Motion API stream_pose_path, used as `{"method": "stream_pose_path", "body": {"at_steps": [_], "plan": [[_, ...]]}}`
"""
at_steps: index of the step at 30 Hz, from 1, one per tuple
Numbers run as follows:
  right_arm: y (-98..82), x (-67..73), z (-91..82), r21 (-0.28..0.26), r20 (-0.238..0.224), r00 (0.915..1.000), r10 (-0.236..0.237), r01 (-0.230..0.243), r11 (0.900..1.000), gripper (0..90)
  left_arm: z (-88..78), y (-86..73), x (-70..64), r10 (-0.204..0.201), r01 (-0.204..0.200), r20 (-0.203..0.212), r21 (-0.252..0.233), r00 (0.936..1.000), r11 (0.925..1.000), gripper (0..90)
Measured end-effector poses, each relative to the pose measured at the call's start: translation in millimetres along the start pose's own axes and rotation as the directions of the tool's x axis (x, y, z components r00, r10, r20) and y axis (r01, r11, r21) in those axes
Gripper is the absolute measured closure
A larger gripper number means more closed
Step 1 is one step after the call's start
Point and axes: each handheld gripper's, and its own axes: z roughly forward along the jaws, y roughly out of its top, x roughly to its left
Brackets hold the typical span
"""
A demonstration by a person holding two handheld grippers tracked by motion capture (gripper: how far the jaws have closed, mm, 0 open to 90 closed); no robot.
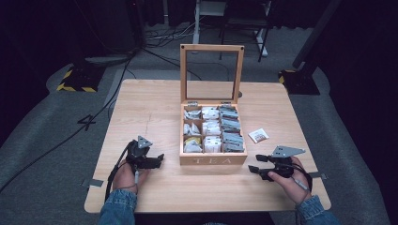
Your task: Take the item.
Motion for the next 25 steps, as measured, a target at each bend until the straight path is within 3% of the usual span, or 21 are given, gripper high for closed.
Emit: {"method": "stream_pose_path", "body": {"at_steps": [13,18,22,25], "plan": [[-7.9,-0.1,14.5,0.025,0.036,0.9989,-0.029,0.029,0.999,33.0,0.2,-0.1,0.1,0.000,0.000,-0.001,-0.003,1.0000,1.0000,13.6],[-10.6,0.8,20.7,0.064,0.055,0.9975,-0.043,0.040,0.997,29.5,0.5,0.1,0.2,0.000,0.000,0.002,-0.004,1.0000,1.0000,13.5],[-12.4,1.8,26.5,0.093,0.078,0.9934,-0.084,0.076,0.993,15.0,0.7,0.4,0.4,0.001,-0.001,0.001,-0.002,1.0000,1.0000,13.4],[-10.4,3.0,32.2,0.113,0.066,0.9921,-0.106,0.098,0.989,5.7,1.2,0.8,0.5,0.001,-0.001,0.000,-0.005,1.0000,1.0000,13.4]]}}
